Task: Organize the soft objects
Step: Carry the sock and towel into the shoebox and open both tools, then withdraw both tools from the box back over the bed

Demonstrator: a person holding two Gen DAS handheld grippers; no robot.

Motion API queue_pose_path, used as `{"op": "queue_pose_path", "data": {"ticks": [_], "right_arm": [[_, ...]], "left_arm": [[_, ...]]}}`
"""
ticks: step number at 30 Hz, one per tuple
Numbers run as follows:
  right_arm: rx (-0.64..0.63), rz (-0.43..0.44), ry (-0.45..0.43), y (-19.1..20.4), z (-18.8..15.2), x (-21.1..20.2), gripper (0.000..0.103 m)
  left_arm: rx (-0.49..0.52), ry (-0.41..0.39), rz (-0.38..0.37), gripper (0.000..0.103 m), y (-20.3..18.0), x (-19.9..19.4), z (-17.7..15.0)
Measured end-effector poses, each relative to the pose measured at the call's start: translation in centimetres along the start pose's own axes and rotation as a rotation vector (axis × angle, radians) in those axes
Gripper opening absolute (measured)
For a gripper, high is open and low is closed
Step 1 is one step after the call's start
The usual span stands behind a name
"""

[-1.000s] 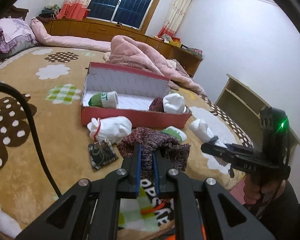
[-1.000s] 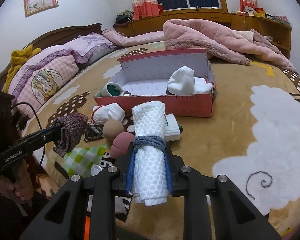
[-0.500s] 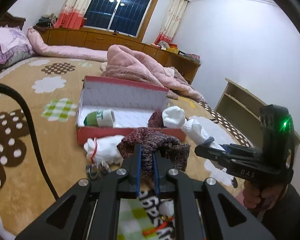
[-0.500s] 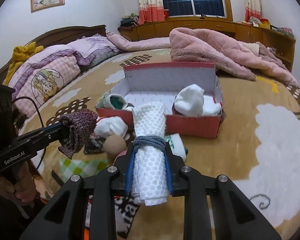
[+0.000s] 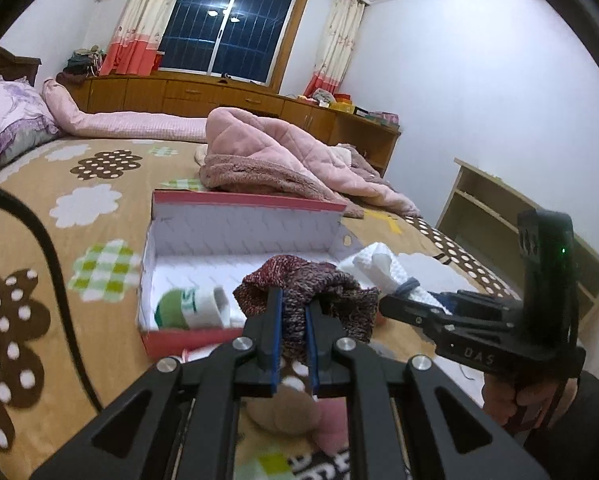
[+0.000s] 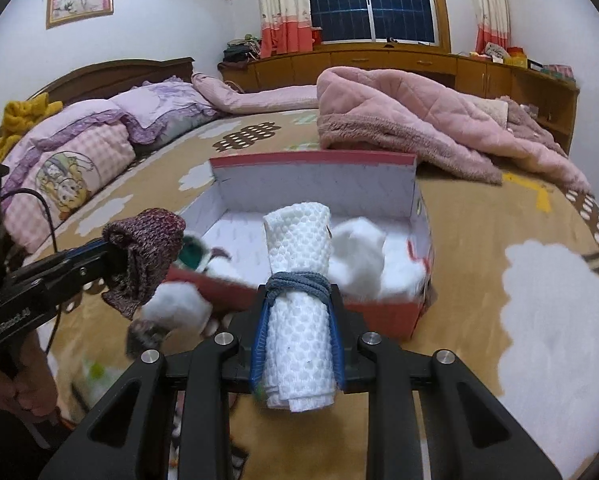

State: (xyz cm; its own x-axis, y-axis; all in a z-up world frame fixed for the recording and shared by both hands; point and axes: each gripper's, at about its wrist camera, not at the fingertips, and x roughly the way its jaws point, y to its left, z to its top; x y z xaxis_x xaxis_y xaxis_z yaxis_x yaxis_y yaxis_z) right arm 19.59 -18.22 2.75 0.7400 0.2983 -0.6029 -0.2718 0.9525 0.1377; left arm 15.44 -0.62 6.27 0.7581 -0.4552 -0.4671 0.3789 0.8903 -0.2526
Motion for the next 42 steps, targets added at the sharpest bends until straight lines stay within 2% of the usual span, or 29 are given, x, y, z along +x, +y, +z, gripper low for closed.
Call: {"op": "queue_pose_path", "data": {"ticks": [3, 5, 8, 13, 20, 25, 27, 31, 33, 34, 38, 42], "right_arm": [[0.006, -0.011, -0.007, -0.3, 1.5, 1.4, 0.027], [0.009, -0.018, -0.008, -0.5, 2.2, 2.2, 0.027], [-0.003, -0.052, 0.006, -0.7, 2.9, 4.0, 0.027], [-0.021, -0.077, 0.05, -0.4, 2.8, 6.7, 0.027], [-0.046, -0.082, 0.083, 0.9, 2.2, 7.9, 0.027], [-0.011, -0.071, 0.148, 0.8, 1.7, 9.6, 0.027], [0.0, -0.063, 0.144, 0.6, 1.6, 9.7, 0.027], [0.0, -0.055, 0.148, 0.5, 1.6, 9.7, 0.029], [-0.005, -0.056, 0.141, 0.7, 1.6, 9.7, 0.033], [-0.006, -0.059, 0.136, 0.7, 1.5, 9.6, 0.034], [-0.01, -0.084, 0.107, 0.7, 1.5, 9.2, 0.042], [0.046, -0.052, 0.071, 0.1, 1.9, 8.5, 0.05]], "left_arm": [[-0.009, 0.008, 0.009, 0.01, 0.4, 1.4, 1.2], [0.011, 0.024, 0.048, 0.01, 0.6, 2.9, 1.9], [-0.003, 0.074, 0.108, 0.01, 1.6, 5.5, 2.5], [-0.063, 0.154, 0.148, 0.01, 4.0, 8.7, 2.5], [0.007, 0.182, 0.214, 0.011, 3.5, 10.6, 1.4], [0.024, 0.198, 0.229, 0.014, 3.2, 11.4, 1.1], [0.04, 0.21, 0.23, 0.016, 3.2, 11.8, 0.8], [0.059, 0.204, 0.233, 0.027, 2.8, 12.1, 0.4], [0.046, 0.192, 0.224, 0.045, 2.8, 12.0, 0.4], [0.044, 0.185, 0.218, 0.047, 2.7, 11.8, 0.4], [0.07, 0.144, 0.263, 0.054, 2.4, 11.1, 0.4], [0.08, 0.061, 0.327, 0.071, 2.2, 9.9, 1.0]]}}
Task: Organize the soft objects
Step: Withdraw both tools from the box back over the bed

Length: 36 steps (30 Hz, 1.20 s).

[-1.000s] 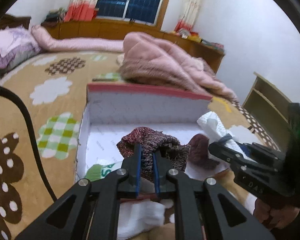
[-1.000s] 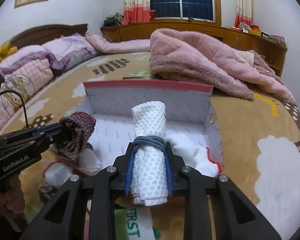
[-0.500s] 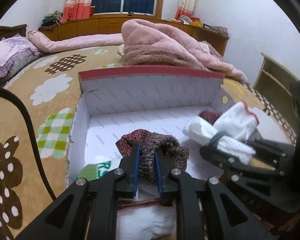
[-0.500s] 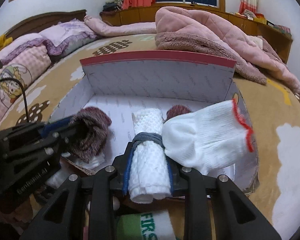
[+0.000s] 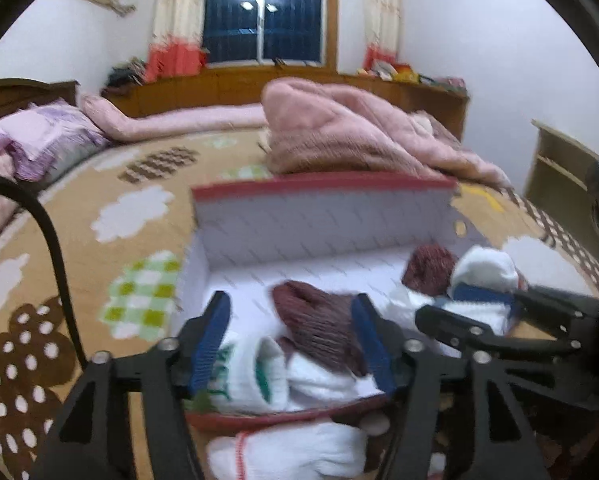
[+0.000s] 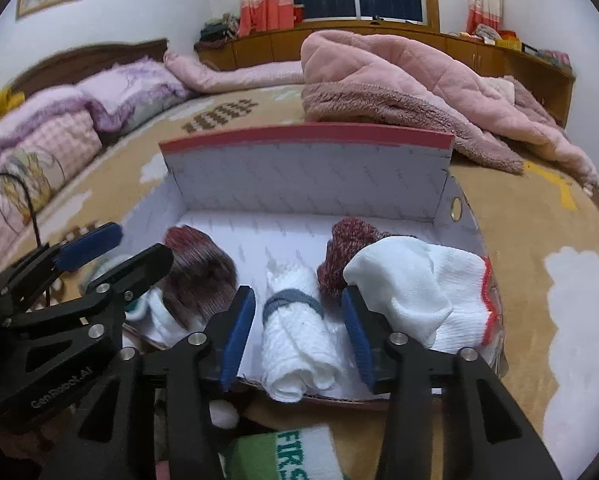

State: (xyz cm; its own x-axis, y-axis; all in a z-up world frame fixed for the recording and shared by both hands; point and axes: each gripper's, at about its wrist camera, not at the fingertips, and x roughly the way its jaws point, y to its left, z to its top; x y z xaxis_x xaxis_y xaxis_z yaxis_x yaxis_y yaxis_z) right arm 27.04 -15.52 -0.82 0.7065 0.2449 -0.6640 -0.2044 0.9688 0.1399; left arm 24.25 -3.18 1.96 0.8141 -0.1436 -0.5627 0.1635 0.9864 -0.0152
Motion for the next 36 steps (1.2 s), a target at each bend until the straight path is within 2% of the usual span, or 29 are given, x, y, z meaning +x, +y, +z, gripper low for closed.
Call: {"op": "queue_pose_path", "data": {"ticks": [2, 4, 7, 9, 11, 14, 16, 23, 31, 36], "right_arm": [[0.019, 0.025, -0.011, -0.2, 0.3, -0.3, 0.057], [0.017, 0.037, -0.027, -0.1, 0.5, -0.8, 0.071], [-0.039, 0.016, -0.054, 0.8, 0.7, -1.6, 0.082], [-0.067, 0.03, -0.073, 1.4, 0.8, -2.3, 0.084], [-0.077, 0.055, -0.076, 1.7, 0.9, -2.8, 0.085], [-0.083, 0.043, -0.077, 1.8, 1.0, -3.2, 0.085], [-0.078, 0.039, -0.073, 1.7, 0.9, -3.2, 0.085], [-0.078, 0.03, -0.074, 1.6, 0.1, -3.6, 0.086], [-0.07, 0.013, -0.068, 1.6, -1.6, -5.3, 0.085], [-0.062, 0.001, -0.07, 1.3, -2.8, -6.8, 0.086]], "left_arm": [[-0.03, -0.026, 0.007, 0.073, 0.6, -0.6, 0.4], [-0.063, -0.023, -0.001, 0.074, 1.3, -0.8, 0.8], [-0.086, -0.001, -0.002, 0.077, 1.9, -0.6, 1.0], [-0.087, 0.017, -0.007, 0.077, 2.0, -0.4, 1.0], [-0.079, 0.041, -0.012, 0.077, 2.0, -0.1, 0.9], [-0.059, 0.076, -0.02, 0.077, 1.8, 0.0, 0.7], [-0.047, 0.075, -0.003, 0.077, 1.6, -0.1, 0.7], [-0.02, 0.061, -0.021, 0.077, 1.3, -1.6, 1.0], [-0.124, 0.056, -0.048, 0.077, 2.3, -3.8, -0.1], [-0.126, 0.063, -0.054, 0.077, 2.3, -5.1, -0.8]]}}
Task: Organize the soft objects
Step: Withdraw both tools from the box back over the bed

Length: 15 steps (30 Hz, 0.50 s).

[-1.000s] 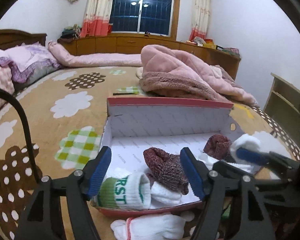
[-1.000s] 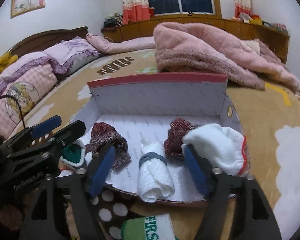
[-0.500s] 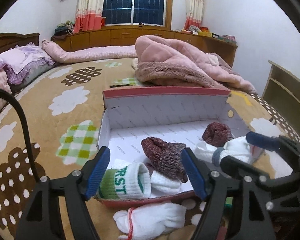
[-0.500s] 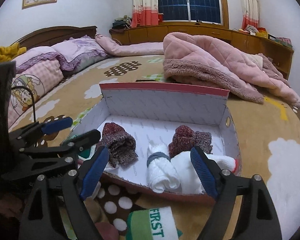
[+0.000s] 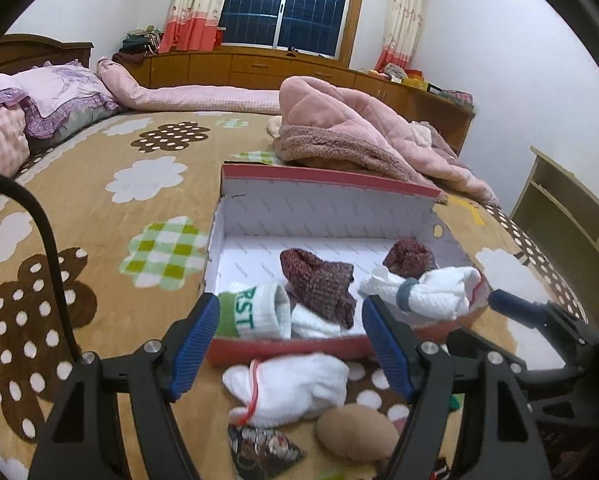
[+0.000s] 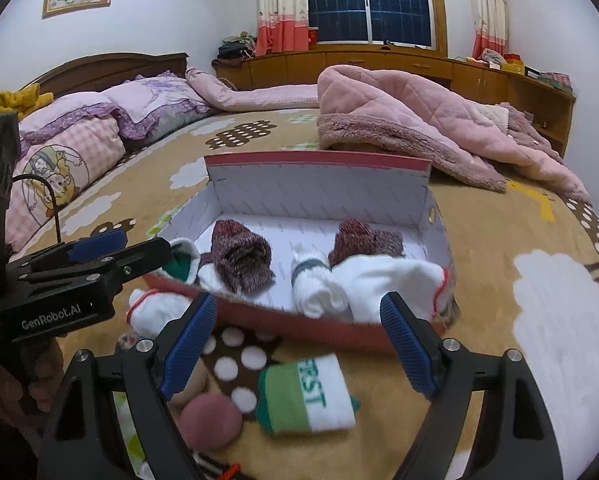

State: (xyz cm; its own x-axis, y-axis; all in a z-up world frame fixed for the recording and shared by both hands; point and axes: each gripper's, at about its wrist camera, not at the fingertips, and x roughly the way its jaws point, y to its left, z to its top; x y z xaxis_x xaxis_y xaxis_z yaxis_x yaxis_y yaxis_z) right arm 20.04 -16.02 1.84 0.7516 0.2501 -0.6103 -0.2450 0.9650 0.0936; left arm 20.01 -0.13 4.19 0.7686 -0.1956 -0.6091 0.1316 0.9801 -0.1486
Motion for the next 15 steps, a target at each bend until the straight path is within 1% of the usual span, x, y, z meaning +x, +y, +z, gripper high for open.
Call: {"op": "queue_pose_path", "data": {"ticks": [5, 12, 15], "right_arm": [[-0.007, -0.034, 0.016, 0.1, -0.9, -0.5, 0.086], [0.041, -0.018, 0.028, -0.5, -1.6, -1.2, 0.086], [0.045, -0.034, 0.027, -0.7, -2.0, -1.5, 0.086]], "left_arm": [[0.022, 0.029, 0.0, 0.077, -0.3, -0.6, -1.1], [0.032, 0.084, 0.003, 0.077, -0.2, -1.3, -3.3], [0.044, 0.103, -0.002, 0.077, -0.4, -1.6, -4.1]]}}
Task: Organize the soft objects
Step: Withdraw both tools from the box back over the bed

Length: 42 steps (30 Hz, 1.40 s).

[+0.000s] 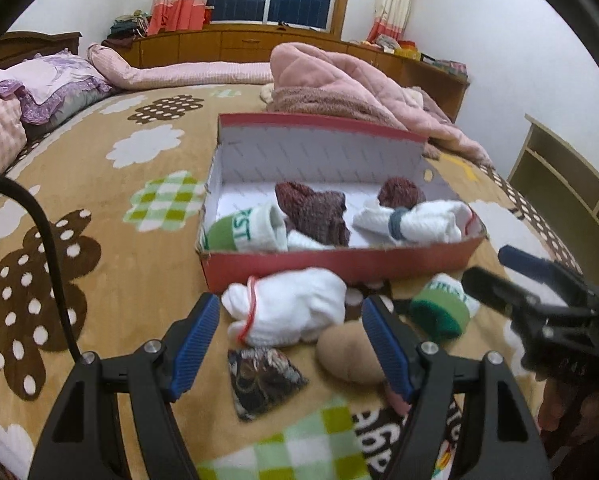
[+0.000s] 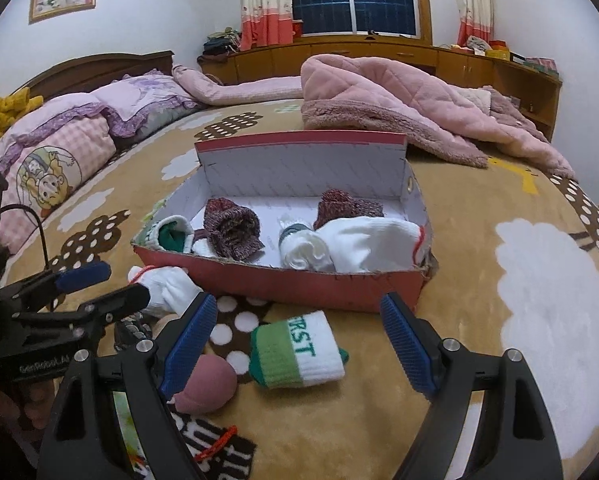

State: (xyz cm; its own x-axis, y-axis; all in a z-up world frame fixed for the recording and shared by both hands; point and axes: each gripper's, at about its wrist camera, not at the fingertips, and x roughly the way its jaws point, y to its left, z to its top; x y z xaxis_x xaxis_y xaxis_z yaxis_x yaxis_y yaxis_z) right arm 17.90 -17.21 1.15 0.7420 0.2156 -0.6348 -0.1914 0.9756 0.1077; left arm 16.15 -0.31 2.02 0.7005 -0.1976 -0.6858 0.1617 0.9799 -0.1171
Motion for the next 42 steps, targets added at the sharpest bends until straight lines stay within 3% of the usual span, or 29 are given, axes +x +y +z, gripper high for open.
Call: {"op": "queue_pose_path", "data": {"ticks": [9, 42], "right_arm": [[-0.006, -0.046, 0.013, 0.0, -1.4, -0.9, 0.085], [0.02, -0.056, 0.05, 0.4, -5.6, -3.1, 0.085]], "left_arm": [[0.022, 0.035, -0.012, 0.077, -0.9, -0.6, -1.2], [0.028, 0.045, -0.025, 0.077, -0.3, -4.0, -6.0]]}}
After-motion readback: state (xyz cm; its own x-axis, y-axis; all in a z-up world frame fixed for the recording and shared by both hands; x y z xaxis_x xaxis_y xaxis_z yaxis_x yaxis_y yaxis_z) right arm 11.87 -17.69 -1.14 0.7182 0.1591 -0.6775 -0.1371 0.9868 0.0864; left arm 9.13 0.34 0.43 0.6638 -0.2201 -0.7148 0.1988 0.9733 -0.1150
